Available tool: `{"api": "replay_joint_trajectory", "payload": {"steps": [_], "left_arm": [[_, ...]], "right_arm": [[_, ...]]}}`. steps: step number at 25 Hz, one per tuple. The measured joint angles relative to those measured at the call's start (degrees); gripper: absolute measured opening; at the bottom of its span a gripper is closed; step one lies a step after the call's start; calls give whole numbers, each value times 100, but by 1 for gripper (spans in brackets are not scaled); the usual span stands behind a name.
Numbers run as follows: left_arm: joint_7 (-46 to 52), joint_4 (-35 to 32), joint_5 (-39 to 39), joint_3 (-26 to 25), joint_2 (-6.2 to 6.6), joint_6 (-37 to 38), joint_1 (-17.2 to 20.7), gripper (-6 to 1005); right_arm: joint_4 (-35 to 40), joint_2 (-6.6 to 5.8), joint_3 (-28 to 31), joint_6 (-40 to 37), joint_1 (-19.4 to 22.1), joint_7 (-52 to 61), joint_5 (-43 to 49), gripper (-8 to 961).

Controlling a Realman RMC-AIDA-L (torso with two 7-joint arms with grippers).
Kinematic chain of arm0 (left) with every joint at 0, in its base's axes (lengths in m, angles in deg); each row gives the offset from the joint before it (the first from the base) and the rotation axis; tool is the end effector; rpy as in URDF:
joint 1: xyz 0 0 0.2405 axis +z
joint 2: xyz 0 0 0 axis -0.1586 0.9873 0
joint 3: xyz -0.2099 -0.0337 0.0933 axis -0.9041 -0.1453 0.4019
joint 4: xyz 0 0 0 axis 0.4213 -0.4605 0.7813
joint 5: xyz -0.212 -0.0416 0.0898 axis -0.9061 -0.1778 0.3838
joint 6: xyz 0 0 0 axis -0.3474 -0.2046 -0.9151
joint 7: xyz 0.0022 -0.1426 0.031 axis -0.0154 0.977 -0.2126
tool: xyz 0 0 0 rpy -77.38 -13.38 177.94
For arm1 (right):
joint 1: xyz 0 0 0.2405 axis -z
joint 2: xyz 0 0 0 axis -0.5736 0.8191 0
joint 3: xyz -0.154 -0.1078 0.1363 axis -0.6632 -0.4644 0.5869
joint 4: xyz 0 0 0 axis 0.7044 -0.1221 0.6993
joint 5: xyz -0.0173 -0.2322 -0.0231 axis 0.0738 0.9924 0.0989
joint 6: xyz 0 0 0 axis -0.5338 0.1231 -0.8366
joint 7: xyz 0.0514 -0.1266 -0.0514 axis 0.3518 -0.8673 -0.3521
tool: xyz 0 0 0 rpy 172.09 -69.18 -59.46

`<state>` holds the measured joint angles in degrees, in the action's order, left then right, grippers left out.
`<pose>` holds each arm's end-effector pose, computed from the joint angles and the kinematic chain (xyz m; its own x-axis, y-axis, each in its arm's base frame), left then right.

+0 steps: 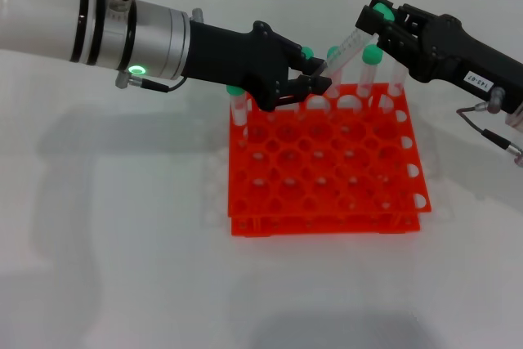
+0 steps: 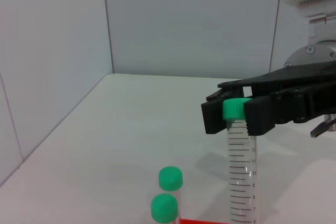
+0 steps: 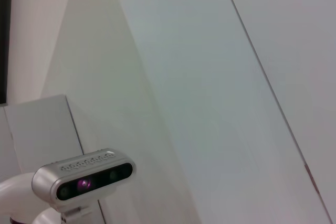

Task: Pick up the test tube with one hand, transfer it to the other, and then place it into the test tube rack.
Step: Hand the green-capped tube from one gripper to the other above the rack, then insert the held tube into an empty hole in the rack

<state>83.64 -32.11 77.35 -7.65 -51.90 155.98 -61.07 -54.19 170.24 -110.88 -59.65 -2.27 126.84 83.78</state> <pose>-0.1427 0.4044 -0.0380 0.9493 0.0627 0.3082 0.1001 -0.9892 -0.1068 0.2158 0.3546 -0.0113 0.4461 -0.1679 -0.8791 -0.5243 -0.8451 -0.1047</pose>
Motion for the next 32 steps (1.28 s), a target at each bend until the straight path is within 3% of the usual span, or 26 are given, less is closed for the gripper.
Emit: {"api": "replay_joint_trajectory", "payload": {"steps": [4, 15, 21, 25, 32], "left_arm": [[71, -7, 31, 10, -40, -42, -10, 229], [475, -94, 22, 208, -67, -34, -72, 231], [887, -484, -3, 454, -82, 12, 47, 478], [1372, -1228, -43, 541, -92, 366, 382, 644], [2574, -3713, -632, 510, -77, 1144, 1676, 795]], "right_arm": [[0, 0, 0, -9, 9, 1, -3, 264], [1, 1, 0, -25, 50, 25, -17, 259], [1, 0, 11, -38, 58, 38, -20, 260], [1, 0, 9, -62, 64, 50, -20, 261], [32, -27, 1, -201, 75, 65, 7, 263]]}}
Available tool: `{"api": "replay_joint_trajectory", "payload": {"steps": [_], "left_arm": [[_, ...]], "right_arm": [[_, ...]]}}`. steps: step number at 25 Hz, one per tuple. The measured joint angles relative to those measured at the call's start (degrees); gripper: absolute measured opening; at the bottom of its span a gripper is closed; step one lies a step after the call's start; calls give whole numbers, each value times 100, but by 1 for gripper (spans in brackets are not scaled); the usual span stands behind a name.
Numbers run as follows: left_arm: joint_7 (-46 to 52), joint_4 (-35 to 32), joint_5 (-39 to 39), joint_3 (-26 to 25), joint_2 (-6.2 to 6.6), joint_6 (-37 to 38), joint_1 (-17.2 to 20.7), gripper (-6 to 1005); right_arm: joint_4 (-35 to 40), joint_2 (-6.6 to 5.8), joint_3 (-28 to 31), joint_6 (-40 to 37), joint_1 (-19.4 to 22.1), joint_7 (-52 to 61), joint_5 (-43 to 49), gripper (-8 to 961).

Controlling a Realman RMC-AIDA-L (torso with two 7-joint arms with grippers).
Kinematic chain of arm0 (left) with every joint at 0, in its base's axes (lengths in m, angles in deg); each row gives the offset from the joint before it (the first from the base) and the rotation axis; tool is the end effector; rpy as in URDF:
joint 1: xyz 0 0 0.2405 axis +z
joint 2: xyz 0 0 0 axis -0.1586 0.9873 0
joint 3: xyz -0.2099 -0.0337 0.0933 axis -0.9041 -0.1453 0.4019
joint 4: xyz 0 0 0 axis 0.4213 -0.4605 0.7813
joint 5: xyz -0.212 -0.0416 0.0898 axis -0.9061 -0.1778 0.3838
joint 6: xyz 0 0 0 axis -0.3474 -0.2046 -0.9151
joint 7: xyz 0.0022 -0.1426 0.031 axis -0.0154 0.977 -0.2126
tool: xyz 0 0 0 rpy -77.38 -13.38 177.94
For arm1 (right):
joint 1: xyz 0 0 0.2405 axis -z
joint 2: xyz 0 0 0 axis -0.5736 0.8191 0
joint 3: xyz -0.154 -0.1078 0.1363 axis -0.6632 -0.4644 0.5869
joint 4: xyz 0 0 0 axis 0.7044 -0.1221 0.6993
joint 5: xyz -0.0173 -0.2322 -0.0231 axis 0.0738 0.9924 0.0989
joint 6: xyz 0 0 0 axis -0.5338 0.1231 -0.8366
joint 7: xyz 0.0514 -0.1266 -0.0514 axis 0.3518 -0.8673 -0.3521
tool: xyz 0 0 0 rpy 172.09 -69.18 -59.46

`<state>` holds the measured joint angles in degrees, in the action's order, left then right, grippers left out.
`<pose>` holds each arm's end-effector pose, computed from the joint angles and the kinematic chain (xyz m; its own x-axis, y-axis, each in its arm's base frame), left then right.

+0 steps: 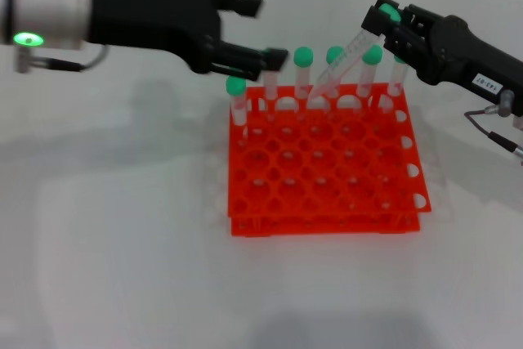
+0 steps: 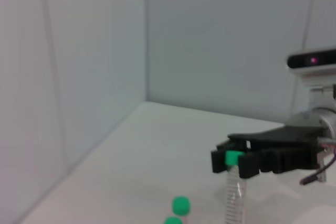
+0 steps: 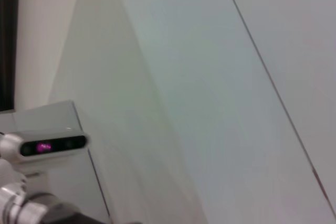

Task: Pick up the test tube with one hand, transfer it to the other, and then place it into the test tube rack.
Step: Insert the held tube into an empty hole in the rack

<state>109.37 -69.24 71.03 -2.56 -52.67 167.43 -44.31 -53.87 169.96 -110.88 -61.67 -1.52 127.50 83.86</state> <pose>-0.1266 0.3772 0.0564 0.9110 0.1618 0.3794 0.2374 -0.9579 -0.1613 0.2173 0.3497 -0.0069 0.4318 -0.1679 -0.8862 -0.5136 -0.8535 -0.0885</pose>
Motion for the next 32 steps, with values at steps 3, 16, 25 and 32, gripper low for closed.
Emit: {"api": "replay_joint_trajectory", "payload": {"steps": [3, 16, 25, 32], "left_arm": [[331, -968, -197, -1, -2, 83, 681, 850], [49, -1625, -1165, -253, -26, 203, 2896, 881], [-1290, -445, -2201, -590, -42, 554, 3707, 882], [-2058, 801, -2177, -1203, -20, 762, 3680, 882]], "right_arm": [[107, -32, -37, -41, 43, 66, 23, 263], [1638, -111, -1133, 309, 205, 740, 63, 266], [2087, -122, -1227, 502, -73, 1094, 580, 268], [2096, -91, -1269, 700, -413, 1253, 822, 270]]}}
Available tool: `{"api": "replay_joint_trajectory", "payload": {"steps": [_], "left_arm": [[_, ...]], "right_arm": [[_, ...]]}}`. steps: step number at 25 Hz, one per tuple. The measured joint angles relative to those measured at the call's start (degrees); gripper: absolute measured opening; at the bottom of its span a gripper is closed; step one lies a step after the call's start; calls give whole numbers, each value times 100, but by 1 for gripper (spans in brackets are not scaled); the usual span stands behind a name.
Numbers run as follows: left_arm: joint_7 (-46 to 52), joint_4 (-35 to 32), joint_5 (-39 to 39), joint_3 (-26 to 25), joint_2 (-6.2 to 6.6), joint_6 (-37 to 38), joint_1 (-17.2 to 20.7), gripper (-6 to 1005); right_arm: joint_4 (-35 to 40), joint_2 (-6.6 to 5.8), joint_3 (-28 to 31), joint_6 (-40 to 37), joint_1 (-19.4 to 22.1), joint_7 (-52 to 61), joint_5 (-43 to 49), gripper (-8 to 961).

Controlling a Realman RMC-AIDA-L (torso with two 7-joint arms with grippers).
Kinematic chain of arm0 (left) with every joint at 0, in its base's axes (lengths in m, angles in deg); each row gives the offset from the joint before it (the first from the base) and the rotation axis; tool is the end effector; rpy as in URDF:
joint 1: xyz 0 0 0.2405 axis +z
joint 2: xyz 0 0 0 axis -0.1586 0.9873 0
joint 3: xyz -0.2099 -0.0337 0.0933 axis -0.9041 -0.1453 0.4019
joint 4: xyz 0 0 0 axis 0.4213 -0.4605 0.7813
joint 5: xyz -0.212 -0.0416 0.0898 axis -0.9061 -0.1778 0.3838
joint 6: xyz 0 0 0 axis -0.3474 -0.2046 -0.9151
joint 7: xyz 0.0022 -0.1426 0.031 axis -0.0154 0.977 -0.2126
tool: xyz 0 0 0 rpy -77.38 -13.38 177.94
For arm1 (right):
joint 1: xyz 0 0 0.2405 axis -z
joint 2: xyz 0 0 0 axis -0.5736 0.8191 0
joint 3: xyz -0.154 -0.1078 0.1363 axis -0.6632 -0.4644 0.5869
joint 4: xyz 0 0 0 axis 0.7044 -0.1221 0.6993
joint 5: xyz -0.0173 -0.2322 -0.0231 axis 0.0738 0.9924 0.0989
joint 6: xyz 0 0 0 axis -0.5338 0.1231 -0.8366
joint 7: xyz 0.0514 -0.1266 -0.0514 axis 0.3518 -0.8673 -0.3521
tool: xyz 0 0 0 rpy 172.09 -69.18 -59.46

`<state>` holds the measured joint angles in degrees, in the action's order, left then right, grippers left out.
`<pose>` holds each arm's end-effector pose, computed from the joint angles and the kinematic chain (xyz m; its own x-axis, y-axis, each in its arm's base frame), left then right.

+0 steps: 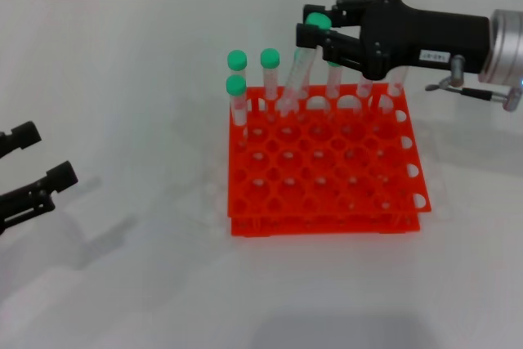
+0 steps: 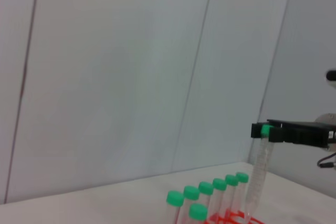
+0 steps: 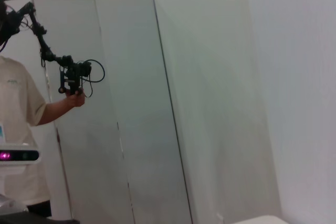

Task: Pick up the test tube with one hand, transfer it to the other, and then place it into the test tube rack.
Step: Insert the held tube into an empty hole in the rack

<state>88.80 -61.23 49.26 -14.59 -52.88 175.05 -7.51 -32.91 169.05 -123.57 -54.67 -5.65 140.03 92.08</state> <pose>-0.3173 0.2213 0.1024 0.6469 0.2632 0.7157 0.6212 -0.7262 -0.2945 0.1504 0.3873 0.0003 0.7112 -0.1070 -0.6948 -0.2490 -0.9626 -0.1066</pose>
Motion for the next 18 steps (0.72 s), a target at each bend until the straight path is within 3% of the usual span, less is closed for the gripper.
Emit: {"api": "replay_joint_trajectory", "payload": {"steps": [18], "left_arm": [[-878, 1076, 309, -177, 3, -349, -158, 882]], "right_arm": [[24, 60, -391, 831, -530, 309, 344, 274]]}}
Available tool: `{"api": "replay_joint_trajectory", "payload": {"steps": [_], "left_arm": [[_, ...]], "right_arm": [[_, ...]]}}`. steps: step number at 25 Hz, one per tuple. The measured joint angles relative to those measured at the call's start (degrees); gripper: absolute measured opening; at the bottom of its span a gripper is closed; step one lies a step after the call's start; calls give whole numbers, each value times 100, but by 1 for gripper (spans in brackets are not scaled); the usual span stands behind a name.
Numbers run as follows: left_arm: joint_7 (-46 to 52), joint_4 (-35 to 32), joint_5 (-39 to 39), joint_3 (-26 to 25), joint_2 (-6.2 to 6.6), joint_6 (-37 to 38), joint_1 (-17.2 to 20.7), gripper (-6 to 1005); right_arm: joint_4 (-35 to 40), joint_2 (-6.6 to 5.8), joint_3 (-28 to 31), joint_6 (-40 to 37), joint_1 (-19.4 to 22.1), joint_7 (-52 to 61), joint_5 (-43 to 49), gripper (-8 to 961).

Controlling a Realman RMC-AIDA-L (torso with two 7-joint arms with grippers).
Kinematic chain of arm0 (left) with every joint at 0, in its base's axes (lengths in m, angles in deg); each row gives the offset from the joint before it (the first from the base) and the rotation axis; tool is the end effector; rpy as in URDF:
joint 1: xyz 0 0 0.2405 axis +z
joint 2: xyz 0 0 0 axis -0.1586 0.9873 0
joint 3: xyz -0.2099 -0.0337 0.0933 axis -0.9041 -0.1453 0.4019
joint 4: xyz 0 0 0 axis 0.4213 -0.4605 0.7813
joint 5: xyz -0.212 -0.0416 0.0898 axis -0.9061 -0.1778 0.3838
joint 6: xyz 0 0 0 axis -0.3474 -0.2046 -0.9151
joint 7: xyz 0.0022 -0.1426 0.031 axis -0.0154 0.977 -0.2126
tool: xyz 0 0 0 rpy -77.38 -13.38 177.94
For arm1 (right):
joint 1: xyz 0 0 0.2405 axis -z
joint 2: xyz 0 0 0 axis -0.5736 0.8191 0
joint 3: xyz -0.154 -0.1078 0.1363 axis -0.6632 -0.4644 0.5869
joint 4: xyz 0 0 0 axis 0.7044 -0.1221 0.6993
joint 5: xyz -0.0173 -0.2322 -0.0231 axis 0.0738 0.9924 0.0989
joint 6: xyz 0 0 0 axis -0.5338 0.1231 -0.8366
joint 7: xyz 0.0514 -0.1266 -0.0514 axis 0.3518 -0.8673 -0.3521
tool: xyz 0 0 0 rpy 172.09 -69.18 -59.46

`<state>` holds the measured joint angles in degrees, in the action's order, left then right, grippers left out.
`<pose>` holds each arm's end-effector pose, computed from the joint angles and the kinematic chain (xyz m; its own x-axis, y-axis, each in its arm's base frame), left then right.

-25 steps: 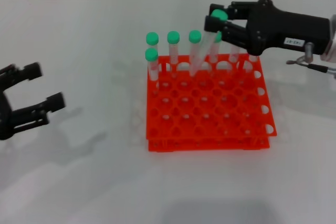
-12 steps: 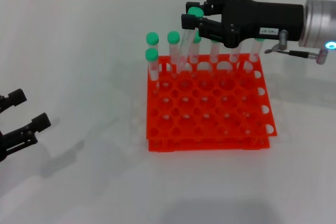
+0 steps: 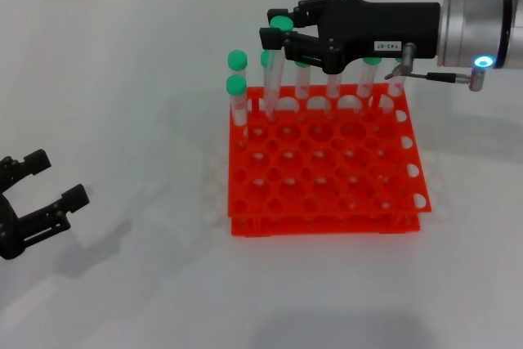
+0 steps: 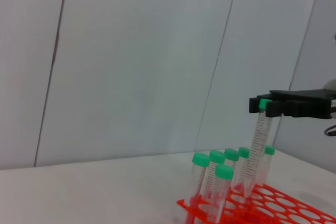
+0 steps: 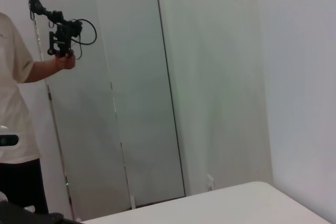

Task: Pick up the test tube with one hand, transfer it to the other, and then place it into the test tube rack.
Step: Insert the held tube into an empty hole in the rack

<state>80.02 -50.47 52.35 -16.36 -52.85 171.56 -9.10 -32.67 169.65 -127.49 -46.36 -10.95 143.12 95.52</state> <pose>-0.3446 0.2151 0.0727 0.6427 0.2909 0.7087 0.6588 -0.6820 -0.3176 0.1247 0.4073 -0.0219 0.7945 -0.1100 -0.5972 -0.2334 -0.9632 -0.1331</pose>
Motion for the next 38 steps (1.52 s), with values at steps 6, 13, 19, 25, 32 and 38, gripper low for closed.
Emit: {"api": "replay_joint_trajectory", "payload": {"steps": [6, 13, 19, 25, 32, 38], "left_arm": [[-112, 102, 32, -3, -6, -32, -55, 883], [-139, 186, 46, 11, 3, -111, -160, 883], [-21, 198, 239, -2, 11, -149, -259, 883], [43, 198, 344, -2, 15, -160, -316, 883], [47, 196, 389, -3, 26, -166, -411, 883], [47, 191, 409, -3, 25, -166, -446, 884]], "right_arm": [[-22, 40, -124, 133, -37, 6, -52, 275], [-29, 61, -268, 335, -90, 6, -81, 277], [-14, 58, -483, 520, -108, -39, -247, 278], [-5, 58, -618, 627, -111, -129, -298, 279], [2, 58, -647, 687, -54, -245, -298, 281], [-46, 58, -653, 787, -5, -317, -297, 282]]}}
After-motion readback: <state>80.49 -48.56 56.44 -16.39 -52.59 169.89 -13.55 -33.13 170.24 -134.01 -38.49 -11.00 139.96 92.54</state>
